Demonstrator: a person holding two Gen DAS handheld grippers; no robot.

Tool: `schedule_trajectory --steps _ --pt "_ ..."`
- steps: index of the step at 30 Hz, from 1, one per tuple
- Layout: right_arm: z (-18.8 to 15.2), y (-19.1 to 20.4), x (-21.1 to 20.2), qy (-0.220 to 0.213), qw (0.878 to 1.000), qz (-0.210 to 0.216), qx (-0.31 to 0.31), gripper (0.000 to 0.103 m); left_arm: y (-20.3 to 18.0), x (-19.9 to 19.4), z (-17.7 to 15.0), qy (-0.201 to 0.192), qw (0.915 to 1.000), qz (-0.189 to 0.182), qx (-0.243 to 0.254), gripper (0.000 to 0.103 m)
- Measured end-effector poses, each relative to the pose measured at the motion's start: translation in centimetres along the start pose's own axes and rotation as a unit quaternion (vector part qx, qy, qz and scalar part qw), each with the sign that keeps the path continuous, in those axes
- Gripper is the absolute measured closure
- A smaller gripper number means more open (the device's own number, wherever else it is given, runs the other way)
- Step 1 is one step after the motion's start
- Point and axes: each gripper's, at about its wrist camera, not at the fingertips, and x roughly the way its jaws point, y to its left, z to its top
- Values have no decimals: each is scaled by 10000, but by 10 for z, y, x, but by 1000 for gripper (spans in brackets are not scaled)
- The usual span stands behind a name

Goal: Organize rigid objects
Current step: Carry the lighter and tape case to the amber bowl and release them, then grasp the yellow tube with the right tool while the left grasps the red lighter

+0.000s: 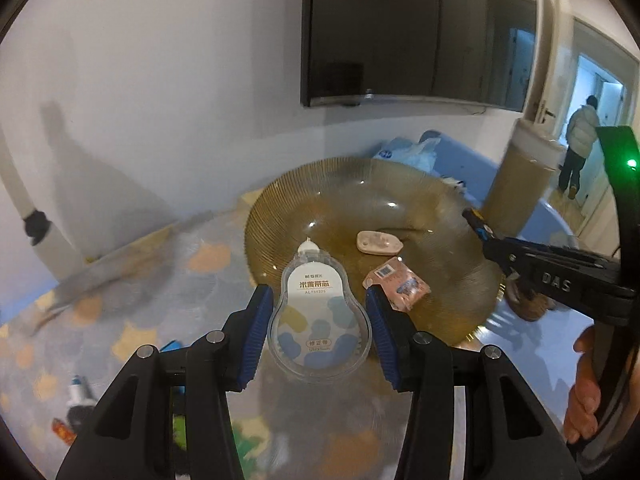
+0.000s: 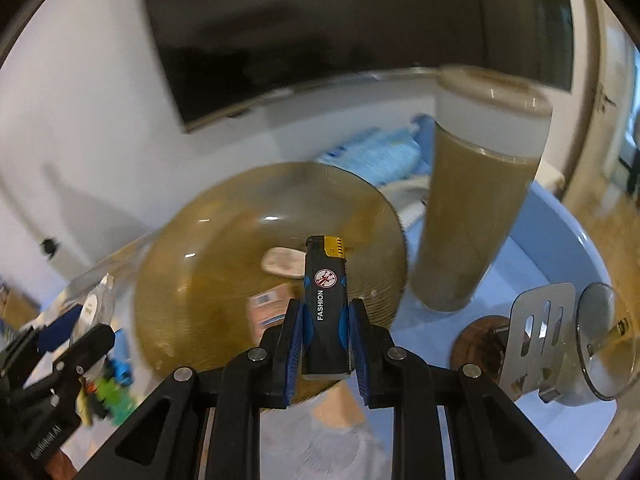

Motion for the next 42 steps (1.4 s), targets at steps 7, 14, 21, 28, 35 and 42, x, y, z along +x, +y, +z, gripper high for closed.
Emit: schedule_trajectory --steps 7,14,21,28,35,42 --pt "1 -16 -11 -55 9994 132 324 76 21 -18 9 -274 9990 19 -362 24" --pt "-20 25 -62 -339 9984 424 -172 53 58 -102 -8 -755 9941 62 -773 24" --pt "-70 114 -101 -500 9865 935 -1250 45 78 -185 -56 -1130 9889 628 -739 21" --pt "-142 169 -86 -373 9727 1309 -1882 43 114 -188 -136 -727 9810 1569 -881 15" --pt "-207 190 -22 154 9664 1295 -2217 43 163 -137 -214 32 9661 2115 -1480 15" --pt "-206 191 -13 192 9667 1124 -2292 29 170 -134 -229 -30 9616 2167 -1683 15"
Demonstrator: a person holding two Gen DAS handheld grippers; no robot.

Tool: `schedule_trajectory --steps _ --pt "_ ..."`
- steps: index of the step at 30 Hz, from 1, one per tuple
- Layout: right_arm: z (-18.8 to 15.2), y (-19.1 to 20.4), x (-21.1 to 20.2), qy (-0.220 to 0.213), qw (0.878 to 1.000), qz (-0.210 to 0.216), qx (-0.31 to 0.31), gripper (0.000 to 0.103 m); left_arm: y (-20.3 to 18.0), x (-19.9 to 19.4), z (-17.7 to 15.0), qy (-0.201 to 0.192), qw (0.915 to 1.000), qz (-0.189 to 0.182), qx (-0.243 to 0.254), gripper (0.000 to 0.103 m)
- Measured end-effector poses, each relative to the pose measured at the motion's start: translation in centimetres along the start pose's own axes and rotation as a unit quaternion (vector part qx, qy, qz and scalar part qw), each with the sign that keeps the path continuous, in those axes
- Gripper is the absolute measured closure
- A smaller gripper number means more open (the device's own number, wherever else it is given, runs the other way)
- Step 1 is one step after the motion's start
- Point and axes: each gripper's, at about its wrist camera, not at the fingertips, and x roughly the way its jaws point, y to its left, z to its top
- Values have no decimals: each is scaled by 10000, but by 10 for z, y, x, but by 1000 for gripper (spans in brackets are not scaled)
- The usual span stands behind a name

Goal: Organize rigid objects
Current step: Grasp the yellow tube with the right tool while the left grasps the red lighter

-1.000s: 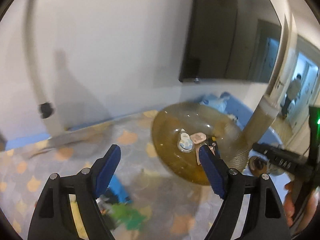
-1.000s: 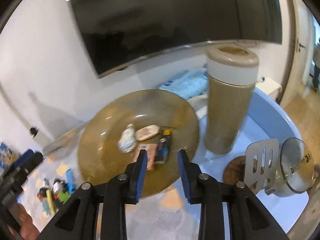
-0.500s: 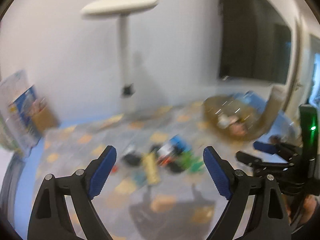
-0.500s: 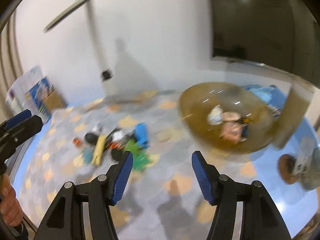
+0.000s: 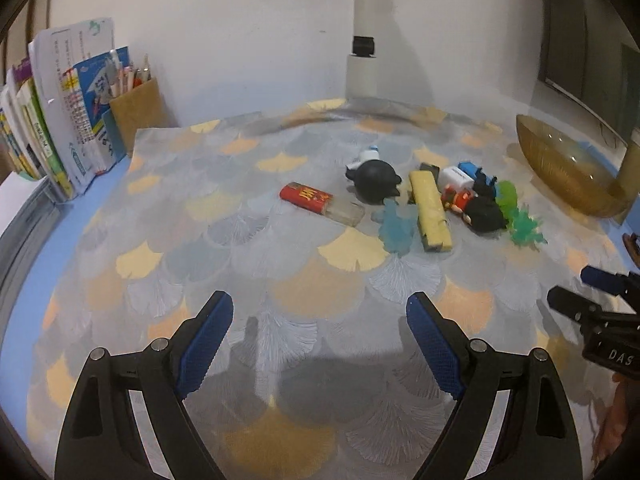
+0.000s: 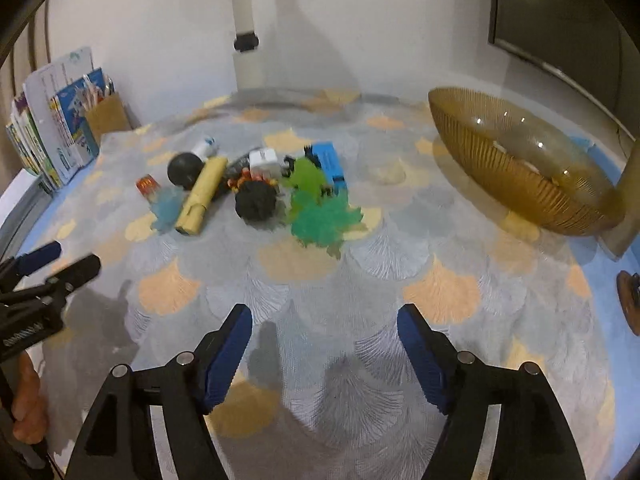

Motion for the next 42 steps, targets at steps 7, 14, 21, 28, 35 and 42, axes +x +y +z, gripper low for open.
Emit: schedule_trajectory --steps 7,14,21,28,35,42 --pt "-1 5 3 115 9998 -38 -137 29 -3 3 -1 89 9999 -73 103 15" --pt "0 5 4 171 9997 -60 -139 24 -6 0 -3 46 9997 -82 215 15" --pt "2 3 5 127 9998 -15 -155 24 -2 2 -3 110 9998 -155 101 15" --pt "0 2 6 214 9997 46 -87 24 7 12 0 409 9985 -358 -86 15" --pt "12 -1 6 638 9926 911 486 30 46 30 53 623 9955 -443 -553 17" --pt "66 54 22 963 9875 1247 39 48 28 96 86 978 9929 -101 -666 41"
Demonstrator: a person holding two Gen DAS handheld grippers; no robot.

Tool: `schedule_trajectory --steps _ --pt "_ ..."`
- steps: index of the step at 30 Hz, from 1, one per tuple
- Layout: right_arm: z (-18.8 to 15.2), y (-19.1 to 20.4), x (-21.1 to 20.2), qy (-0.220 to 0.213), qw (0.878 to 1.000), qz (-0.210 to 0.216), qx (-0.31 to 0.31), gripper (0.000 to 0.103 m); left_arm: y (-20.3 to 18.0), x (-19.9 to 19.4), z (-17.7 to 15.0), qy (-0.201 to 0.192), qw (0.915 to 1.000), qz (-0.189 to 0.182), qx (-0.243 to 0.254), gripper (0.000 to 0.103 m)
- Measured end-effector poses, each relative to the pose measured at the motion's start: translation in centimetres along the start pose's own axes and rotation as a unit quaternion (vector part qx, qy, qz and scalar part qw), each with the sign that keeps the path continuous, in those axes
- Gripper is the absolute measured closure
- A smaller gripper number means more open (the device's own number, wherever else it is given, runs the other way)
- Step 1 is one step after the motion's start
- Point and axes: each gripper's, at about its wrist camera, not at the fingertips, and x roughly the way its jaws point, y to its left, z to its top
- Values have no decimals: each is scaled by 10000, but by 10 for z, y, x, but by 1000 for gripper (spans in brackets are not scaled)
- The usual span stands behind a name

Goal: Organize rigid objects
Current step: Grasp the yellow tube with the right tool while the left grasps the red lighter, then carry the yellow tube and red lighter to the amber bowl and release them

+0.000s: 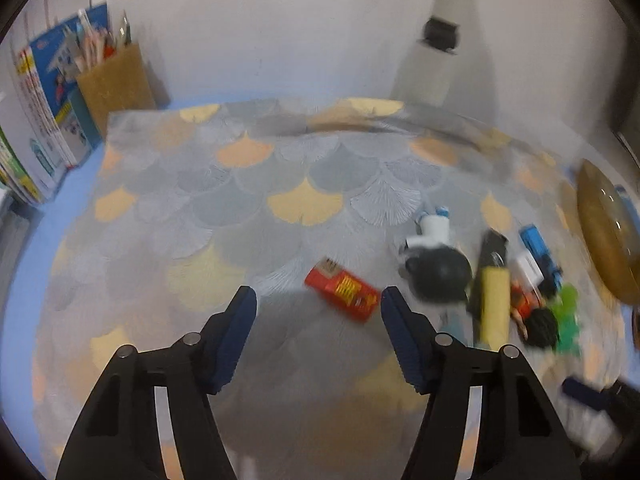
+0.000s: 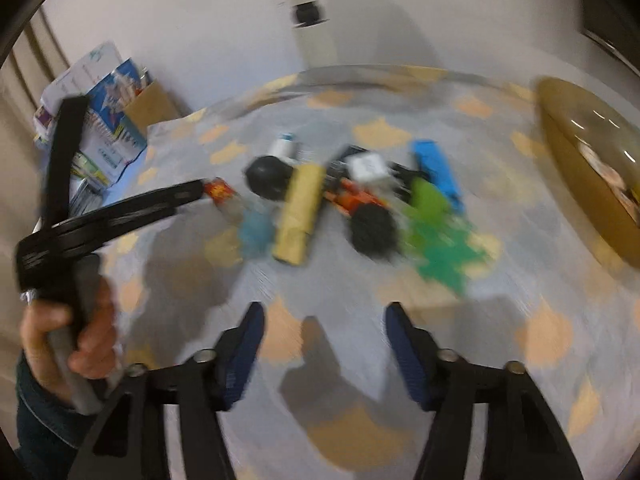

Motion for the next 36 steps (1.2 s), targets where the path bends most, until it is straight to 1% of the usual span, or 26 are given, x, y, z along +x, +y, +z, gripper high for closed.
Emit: schedule_trajectory --steps 2,4,5,6,8,10,11,12,13,14,15,16,18,21,23,25,26,28,29,30,33,34,35,36 --pt "12 4 16 157 9998 46 113 50 -4 14 2 73 10000 -54 -36 41" --pt "19 8 27 110 9998 3 141 50 -9 24 -1 130 9999 18 55 42" --pt "23 11 34 63 9999 -122 99 51 -14 24 -1 6 9997 169 174 41" --pt "26 13 39 36 9997 -213 68 51 -18 26 -2 -13 9993 259 273 41" --pt "31 15 52 47 9993 -359 2 51 -20 27 -2 -65 9992 223 337 41" --pt "34 22 58 -121 9978 -607 -218 51 -19 27 -3 -109 9990 193 392 42" --pt "36 26 61 -163 9961 -777 -374 53 -18 26 -4 -126 9989 186 419 47" --pt "34 30 63 -219 9935 -989 -521 54 -17 25 -5 -152 9988 164 442 59" --pt "33 31 62 -268 9929 -1012 -564 65 -16 22 -7 -160 9987 158 465 65" --pt "31 32 60 -269 9935 -939 -581 79 -12 19 -10 -149 9987 156 451 73" --pt "30 30 59 -231 9937 -915 -605 79 -8 16 -12 -111 9990 110 409 77" --pt "28 28 57 -188 9942 -876 -589 79 -3 13 -15 -68 9993 42 379 78" --pt "23 21 51 -121 9960 -754 -471 79 2 6 -23 9 9986 -122 510 79" --pt "9 13 42 -120 9970 -653 -399 79 6 -7 -43 -13 9953 -90 963 79" --pt "-1 11 35 -112 9972 -635 -371 79 11 -16 -54 18 9927 -195 1191 79" --pt "-15 8 25 -16 9977 -581 -355 79 15 -23 -63 102 9890 -371 1428 79" --pt "-25 7 19 43 9975 -601 -366 79 18 -28 -68 165 9857 -538 1588 78" --pt "-46 7 7 79 9970 -631 -433 79 21 -36 -79 201 9809 -622 1832 75" --pt "-55 6 2 85 9969 -636 -462 79 22 -41 -85 199 9776 -642 1996 68" --pt "-67 5 -6 95 9966 -656 -494 79 23 -45 -91 196 9747 -641 2131 65" --pt "-91 -3 -21 64 9967 -660 -466 79 27 -57 -107 207 9680 -690 2405 65" --pt "-96 -7 -25 48 9973 -618 -398 78 27 -59 -109 199 9678 -678 2415 65" --pt "-100 -11 -29 38 9980 -547 -309 76 26 -60 -110 174 9686 -646 2394 65" --pt "-103 -17 -32 48 9991 -390 -141 73 24 -59 -109 169 9708 -611 2314 60"
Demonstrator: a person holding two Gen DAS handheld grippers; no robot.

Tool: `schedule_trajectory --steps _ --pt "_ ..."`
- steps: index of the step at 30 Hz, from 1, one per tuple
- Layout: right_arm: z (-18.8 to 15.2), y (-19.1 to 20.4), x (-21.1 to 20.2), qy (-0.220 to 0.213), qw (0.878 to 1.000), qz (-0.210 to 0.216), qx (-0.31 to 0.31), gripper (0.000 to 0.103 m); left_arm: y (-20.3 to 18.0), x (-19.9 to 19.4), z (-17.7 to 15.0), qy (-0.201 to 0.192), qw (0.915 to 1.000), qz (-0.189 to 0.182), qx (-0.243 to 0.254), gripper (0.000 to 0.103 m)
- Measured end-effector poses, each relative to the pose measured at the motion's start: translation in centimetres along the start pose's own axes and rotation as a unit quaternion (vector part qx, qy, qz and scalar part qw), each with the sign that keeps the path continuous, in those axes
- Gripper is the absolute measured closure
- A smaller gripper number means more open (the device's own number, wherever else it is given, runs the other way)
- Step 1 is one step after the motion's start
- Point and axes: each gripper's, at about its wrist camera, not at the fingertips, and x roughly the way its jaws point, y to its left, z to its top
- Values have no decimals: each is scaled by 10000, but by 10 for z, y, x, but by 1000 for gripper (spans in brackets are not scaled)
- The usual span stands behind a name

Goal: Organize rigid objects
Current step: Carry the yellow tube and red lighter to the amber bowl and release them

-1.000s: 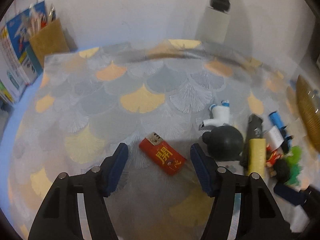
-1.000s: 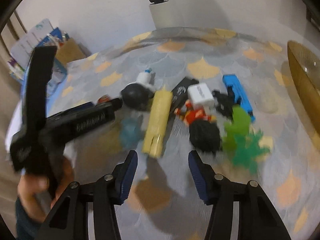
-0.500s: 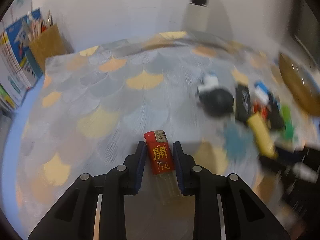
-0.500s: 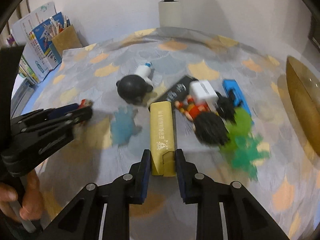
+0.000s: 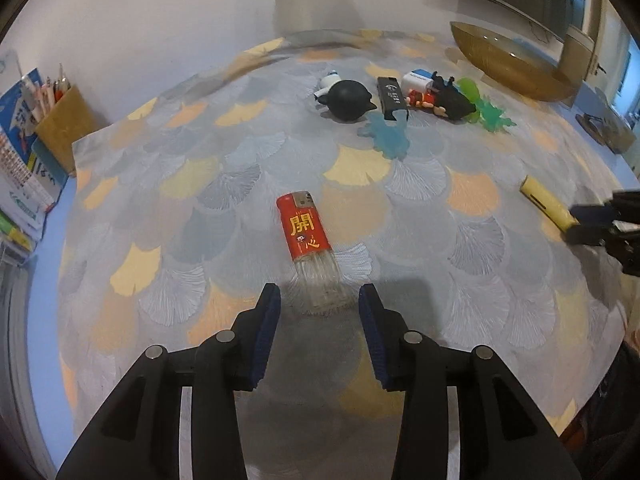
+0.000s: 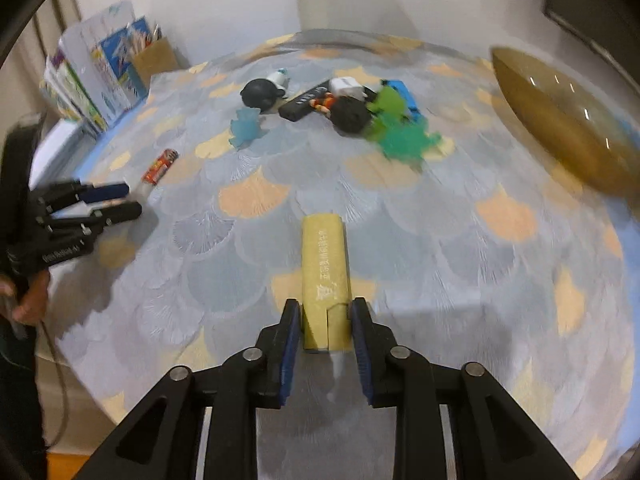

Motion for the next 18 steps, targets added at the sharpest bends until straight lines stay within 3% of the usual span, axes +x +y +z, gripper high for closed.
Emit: schedule_trajectory --steps 1,2,6,7,9,11,12,15,17,18 --pt "0 -2 -1 24 9999 106 86 63 0 2 2 22 10000 31 -90 56" --pt "1 -3 -1 49 9997 195 150 47 1 4 5 8 9997 101 -235 45" --pt "2 6 3 -78 9996 -210 167 43 6 17 16 -58 9969 75 -787 42" --pt "1 9 5 -153 9993 -329 127 43 5 18 17 -89 9965 122 -823 43" --pt "1 21 10 -311 9964 -786 -88 49 2 20 20 -194 9958 145 -885 62" --pt "-1 29 9 -449 9953 -817 -277 74 -4 19 22 -249 9956 175 -887 77" --pt "-2 35 9 -470 9953 -780 -343 78 -7 19 22 -265 9956 175 -879 83" --pt "-6 51 9 -488 9946 -705 -578 79 -24 16 21 -286 9966 106 -765 83" --pt "-8 57 7 -423 9968 -310 -608 79 -32 10 20 -375 9967 -124 -710 83" --pt "-10 57 4 -365 9979 146 -524 79 -35 5 21 -447 9963 -245 -698 83"
